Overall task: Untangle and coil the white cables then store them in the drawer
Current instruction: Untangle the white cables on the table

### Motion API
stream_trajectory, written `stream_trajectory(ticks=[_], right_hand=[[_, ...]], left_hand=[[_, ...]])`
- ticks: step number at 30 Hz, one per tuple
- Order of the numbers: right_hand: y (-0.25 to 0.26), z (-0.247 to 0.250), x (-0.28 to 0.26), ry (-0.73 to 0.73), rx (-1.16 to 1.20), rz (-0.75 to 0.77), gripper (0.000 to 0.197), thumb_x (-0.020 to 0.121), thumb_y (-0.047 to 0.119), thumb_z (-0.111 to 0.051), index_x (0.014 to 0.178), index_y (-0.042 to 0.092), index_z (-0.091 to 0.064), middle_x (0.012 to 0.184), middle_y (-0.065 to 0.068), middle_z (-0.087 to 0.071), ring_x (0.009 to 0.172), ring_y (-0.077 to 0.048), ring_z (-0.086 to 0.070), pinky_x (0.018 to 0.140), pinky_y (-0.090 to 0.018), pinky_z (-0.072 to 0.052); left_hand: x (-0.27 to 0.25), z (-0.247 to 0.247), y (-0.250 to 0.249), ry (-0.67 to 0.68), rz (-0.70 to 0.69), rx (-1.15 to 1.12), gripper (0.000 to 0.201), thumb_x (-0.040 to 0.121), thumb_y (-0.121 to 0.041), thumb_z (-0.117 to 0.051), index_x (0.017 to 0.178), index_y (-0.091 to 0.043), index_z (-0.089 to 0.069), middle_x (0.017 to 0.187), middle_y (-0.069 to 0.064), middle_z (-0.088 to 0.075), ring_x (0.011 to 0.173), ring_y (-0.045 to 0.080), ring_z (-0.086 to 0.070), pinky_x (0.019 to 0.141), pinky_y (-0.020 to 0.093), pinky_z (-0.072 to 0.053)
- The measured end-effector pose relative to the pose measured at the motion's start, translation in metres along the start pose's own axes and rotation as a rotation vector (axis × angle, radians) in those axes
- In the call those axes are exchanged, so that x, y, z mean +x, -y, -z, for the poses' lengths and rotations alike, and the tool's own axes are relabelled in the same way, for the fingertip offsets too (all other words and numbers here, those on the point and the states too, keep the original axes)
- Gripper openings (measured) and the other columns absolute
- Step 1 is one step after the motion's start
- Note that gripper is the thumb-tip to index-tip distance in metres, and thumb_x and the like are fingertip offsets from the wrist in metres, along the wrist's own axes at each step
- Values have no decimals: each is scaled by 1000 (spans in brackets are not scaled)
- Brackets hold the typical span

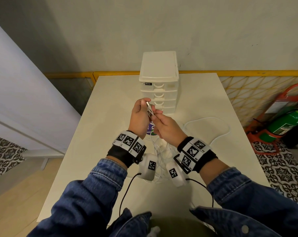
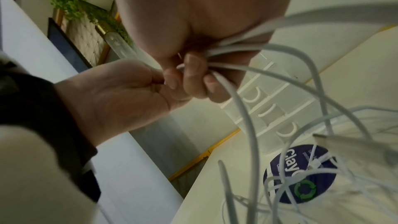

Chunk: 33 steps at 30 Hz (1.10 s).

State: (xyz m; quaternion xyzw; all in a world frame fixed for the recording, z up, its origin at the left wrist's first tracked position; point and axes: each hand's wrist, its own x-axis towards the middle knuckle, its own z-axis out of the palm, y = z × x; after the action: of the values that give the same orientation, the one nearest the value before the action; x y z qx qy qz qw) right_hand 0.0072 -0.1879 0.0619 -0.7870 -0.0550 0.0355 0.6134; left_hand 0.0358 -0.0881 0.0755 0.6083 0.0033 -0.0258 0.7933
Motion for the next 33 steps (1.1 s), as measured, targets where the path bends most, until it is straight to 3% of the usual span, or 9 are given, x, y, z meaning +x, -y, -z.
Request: stream_trajectory(ticks=[4, 9, 11, 17, 20, 24, 29, 31, 33], right_hand=[[-6, 9, -5, 122, -115, -37, 31, 96, 27, -45, 81, 7, -64, 42, 12, -52, 39, -1, -44, 50, -14, -37], [-20, 17, -9, 198, -286, 13, 34, 95, 29, -47, 61, 27, -53, 58, 3, -57, 75, -19, -63, 77, -28, -46], [-18, 22, -9, 145, -235, 18, 30, 96, 23, -45, 70, 24, -60, 62, 7, -54, 66, -6, -58, 69, -21, -44], [-17, 37, 0, 0, -291, 50, 25, 95, 17, -45, 85, 11, -68, 75, 15, -59, 68, 14, -52, 69, -4, -37], [-13, 42, 1, 18, -378, 56, 25, 94, 13, -46, 80, 12, -66, 55, 18, -50, 59, 15, -49, 61, -6, -34], [-10, 42, 3, -7, -400, 69, 24, 94, 17, -48, 82, 8, -67, 51, 17, -51, 55, 5, -47, 59, -13, -32], [-14, 46, 8, -13, -359, 77, 25, 94, 20, -48, 87, 5, -66, 76, -4, -64, 72, -16, -54, 74, -33, -42], [-13, 44, 8, -8, -333, 94, 24, 94, 19, -47, 87, 6, -66, 87, -10, -69, 83, -22, -61, 81, -35, -45], [-9, 43, 7, -14, -282, 110, 23, 95, 18, -47, 88, 11, -68, 93, -5, -71, 92, -19, -63, 87, -30, -46]], left_hand=[[6, 8, -5, -85, -35, -61, 27, 104, -22, -24, 91, -17, -47, 68, 4, -48, 50, 11, -51, 47, 22, -42], [19, 24, -19, -187, -66, -145, 26, 103, -18, -25, 91, -16, -48, 68, 4, -44, 47, 10, -40, 52, 23, -38], [23, 32, -20, -240, -52, -115, 23, 103, -17, -27, 92, -17, -48, 69, 4, -46, 51, 13, -43, 55, 25, -42], [29, 53, 3, -224, 177, 447, 25, 98, -22, -43, 116, -7, -52, 95, 9, -62, 82, 23, -59, 69, 25, -47], [23, 58, 8, -244, -25, 820, 32, 96, -24, -49, 122, -6, -55, 127, 15, -53, 110, 26, -53, 93, 28, -41], [5, 32, -6, 154, -289, 828, 34, 97, -36, -45, 105, -12, -68, 103, 3, -69, 98, 17, -61, 94, 22, -40], [12, 26, -6, 453, -327, 1383, 42, 96, -48, -38, 115, -20, -63, 116, -3, -65, 118, 14, -50, 115, 47, -2], [12, 23, -6, 481, -334, 1276, 32, 99, -32, -41, 102, -9, -63, 97, 0, -66, 100, 18, -58, 111, 43, -23], [8, 21, -8, 468, -271, 1012, 25, 99, -19, -43, 89, -3, -59, 73, -4, -59, 72, 4, -58, 80, 22, -42]])
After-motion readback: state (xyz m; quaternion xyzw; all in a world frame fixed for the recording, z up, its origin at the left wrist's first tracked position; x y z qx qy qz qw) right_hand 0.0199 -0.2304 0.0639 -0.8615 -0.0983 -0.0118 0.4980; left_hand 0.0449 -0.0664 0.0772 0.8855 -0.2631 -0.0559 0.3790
